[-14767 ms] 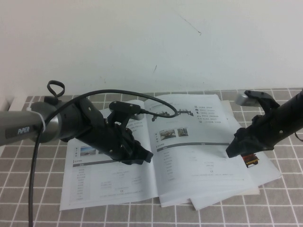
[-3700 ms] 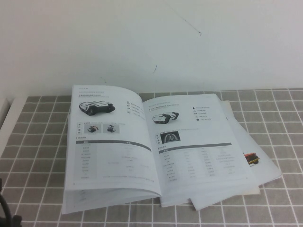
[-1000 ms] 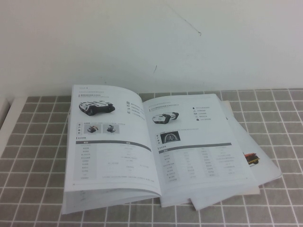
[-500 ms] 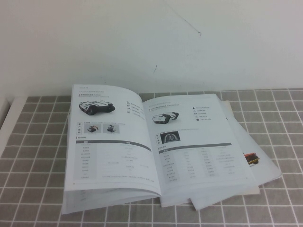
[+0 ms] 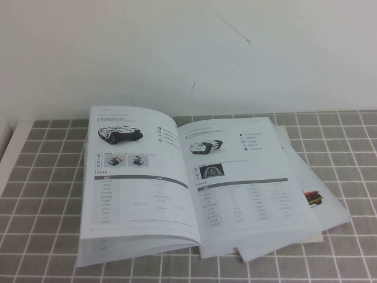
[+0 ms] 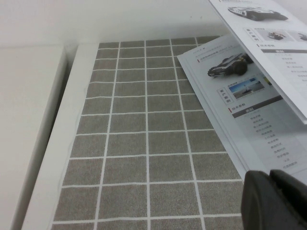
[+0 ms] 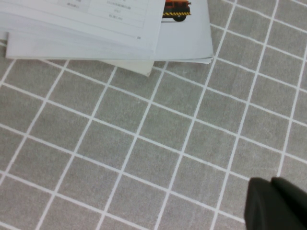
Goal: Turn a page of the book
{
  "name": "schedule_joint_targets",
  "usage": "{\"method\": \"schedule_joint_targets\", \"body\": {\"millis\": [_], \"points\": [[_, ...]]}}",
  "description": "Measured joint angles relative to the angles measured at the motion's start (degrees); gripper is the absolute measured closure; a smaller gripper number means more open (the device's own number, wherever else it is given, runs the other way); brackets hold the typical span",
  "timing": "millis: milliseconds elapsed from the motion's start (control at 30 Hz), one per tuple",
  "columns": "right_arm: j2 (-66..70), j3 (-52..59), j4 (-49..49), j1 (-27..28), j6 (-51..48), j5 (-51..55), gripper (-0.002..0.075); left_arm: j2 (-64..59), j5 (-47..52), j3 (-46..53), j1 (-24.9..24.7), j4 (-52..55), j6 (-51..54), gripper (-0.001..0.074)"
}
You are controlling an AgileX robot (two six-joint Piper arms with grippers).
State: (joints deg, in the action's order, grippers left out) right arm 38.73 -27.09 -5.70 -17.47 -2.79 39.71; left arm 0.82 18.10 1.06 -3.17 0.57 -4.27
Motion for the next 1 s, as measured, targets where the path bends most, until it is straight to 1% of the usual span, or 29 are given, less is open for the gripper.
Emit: {"method": "schedule_joint_targets", "body": {"millis": [400,600,1000], "points": [[0.00,0.00,0.00,0.00,0.00,0.00,0.0729,0.00,0.04,0.00,0.00,0.12,-0.10,0.0739],[0.00,0.00,0.00,0.00,0.00,0.00,0.0729,0.00,0.04,0.00,0.00,0.22,-2.73,0.0739],[0.00,0.00,0.00,0.00,0.00,0.00,0.0729,0.00,0.13,0.00,0.00,0.22,-3.01,0.0739]]}}
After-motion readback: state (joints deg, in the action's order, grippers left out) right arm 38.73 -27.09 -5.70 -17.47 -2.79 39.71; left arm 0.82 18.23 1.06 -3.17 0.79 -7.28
